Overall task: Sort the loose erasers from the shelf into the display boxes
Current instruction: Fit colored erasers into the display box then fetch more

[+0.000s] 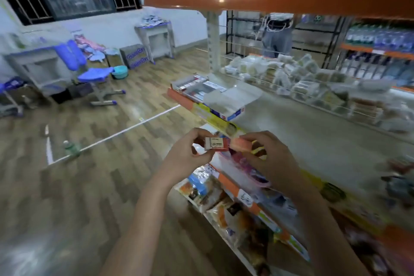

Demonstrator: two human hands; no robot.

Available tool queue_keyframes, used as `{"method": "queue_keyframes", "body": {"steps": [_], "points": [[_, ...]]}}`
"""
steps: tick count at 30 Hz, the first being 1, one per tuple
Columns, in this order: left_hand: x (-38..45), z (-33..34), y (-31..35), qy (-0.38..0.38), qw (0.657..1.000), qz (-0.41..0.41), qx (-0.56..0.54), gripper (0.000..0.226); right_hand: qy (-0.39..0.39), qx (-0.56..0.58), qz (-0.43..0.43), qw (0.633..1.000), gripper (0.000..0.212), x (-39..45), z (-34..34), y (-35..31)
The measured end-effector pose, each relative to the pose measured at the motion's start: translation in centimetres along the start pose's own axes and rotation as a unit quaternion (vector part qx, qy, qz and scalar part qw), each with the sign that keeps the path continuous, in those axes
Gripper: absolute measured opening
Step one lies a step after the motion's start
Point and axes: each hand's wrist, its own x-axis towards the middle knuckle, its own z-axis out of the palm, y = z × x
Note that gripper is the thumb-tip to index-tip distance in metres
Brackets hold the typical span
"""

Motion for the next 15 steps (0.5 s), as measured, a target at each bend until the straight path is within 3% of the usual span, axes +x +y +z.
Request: {"method": "queue_keyframes", "body": {"steps": [15], "points": [[14.2,-9.5,-14.2,-0.018,1.0,-0.006,-0.022,0.025,-0.026,-0.04,0.026,0.999,0.028,18.9,11.6,1.2]]}}
